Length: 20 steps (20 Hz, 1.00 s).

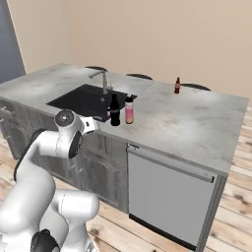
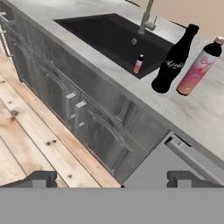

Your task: Place the large bottle from the dining counter next to the other large bottle outside the sink, and place the small bottle from the dining counter next to the other small bottle inside the sink.

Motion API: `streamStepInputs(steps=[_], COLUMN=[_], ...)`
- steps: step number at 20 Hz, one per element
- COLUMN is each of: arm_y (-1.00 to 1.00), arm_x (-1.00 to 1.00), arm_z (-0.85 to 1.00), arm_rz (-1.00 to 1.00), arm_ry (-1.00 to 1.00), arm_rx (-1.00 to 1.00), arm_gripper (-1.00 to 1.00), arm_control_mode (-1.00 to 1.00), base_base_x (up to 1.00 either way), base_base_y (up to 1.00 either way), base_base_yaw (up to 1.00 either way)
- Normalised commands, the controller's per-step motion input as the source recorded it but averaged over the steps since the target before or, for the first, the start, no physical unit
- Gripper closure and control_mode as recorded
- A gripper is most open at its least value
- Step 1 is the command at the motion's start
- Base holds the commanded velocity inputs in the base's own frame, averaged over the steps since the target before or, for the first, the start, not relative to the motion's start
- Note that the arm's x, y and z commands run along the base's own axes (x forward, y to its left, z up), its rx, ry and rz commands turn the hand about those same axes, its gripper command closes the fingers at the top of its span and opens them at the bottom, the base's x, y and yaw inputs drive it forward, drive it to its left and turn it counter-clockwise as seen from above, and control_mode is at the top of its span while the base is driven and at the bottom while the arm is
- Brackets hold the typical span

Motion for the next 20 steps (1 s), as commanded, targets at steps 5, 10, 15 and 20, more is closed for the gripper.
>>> streamStepInputs(steps=[5,10,15,20], arm_y=[0.0,0.0,0.0,0.0], arm_x=[0.0,0.0,0.0,0.0], arm_z=[0.0,0.0,0.0,0.0], arm_rz=[0.0,0.0,0.0,0.0], arm_ry=[0.0,0.0,0.0,0.0], arm_rx=[0.0,0.0,0.0,0.0], arm_gripper=[-1.0,-1.0,-1.0,-1.0], arm_control_mode=[1.0,1.0,1.0,1.0], base_base_x=[-0.02,0.0,0.0,0.01], base_base_y=[-0.44,-0.89,-1.0,-1.0], base_base_yaw=[0.0,0.0,0.0,0.0])
